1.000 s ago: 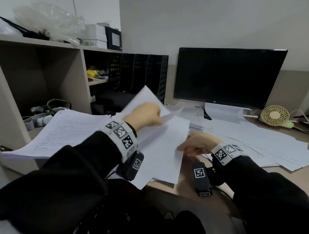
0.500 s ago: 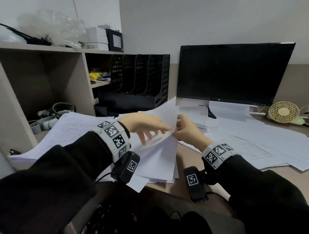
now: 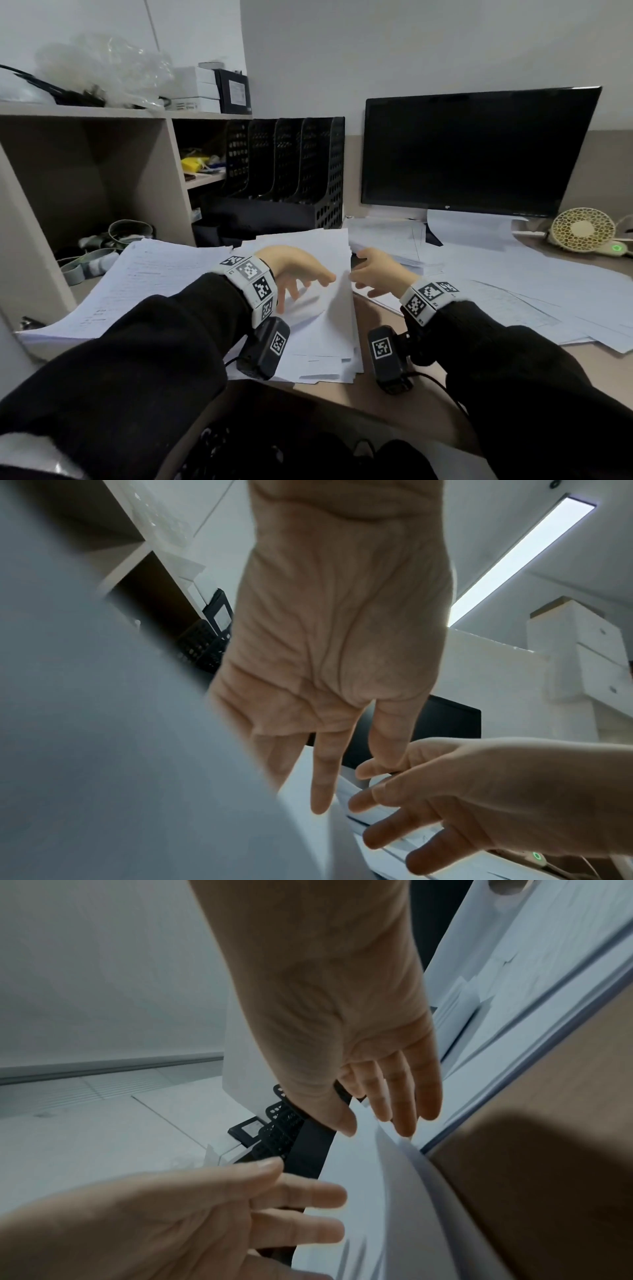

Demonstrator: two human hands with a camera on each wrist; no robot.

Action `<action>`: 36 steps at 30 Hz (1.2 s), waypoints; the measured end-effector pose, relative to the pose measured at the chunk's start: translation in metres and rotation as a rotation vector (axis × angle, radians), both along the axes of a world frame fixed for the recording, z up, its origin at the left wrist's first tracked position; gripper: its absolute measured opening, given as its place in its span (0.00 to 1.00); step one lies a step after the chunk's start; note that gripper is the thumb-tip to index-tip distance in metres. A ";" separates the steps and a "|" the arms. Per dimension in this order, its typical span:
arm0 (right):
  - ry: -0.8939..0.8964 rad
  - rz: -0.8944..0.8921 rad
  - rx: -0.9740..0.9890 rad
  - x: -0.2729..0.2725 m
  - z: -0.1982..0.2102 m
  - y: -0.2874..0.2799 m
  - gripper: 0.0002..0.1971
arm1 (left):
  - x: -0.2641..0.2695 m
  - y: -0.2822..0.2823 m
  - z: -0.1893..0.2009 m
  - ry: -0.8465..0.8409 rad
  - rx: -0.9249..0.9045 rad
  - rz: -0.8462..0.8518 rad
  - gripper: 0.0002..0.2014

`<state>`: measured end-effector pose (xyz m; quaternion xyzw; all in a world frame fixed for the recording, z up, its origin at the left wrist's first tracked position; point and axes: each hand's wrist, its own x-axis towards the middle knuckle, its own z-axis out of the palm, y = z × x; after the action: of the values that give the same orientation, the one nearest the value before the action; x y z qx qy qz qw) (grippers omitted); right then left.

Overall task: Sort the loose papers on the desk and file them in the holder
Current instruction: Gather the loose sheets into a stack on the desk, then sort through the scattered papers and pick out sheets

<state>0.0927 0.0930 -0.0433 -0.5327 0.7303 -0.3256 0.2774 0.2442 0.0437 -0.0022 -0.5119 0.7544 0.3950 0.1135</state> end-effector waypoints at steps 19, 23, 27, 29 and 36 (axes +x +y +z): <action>0.137 -0.450 0.123 -0.165 0.012 0.092 0.13 | -0.149 0.044 0.024 0.306 -0.296 -0.229 0.27; 0.216 -0.503 0.180 -0.195 0.011 0.105 0.12 | -0.180 0.034 0.024 0.470 -0.221 -0.114 0.22; 0.214 -0.458 0.275 -0.211 0.014 0.103 0.13 | -0.206 0.018 0.022 0.686 -0.122 0.046 0.24; 0.249 -0.476 0.331 -0.219 0.012 0.098 0.26 | -0.217 0.012 0.018 0.733 -0.090 0.083 0.22; 0.491 -0.424 0.553 -0.234 -0.004 0.076 0.34 | -0.238 -0.003 0.002 0.786 -0.068 0.110 0.20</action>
<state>-0.1418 0.1691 -0.0474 -0.3380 0.9278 -0.0308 0.1548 0.0066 0.0408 -0.0001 -0.3648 0.7246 0.5410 -0.2219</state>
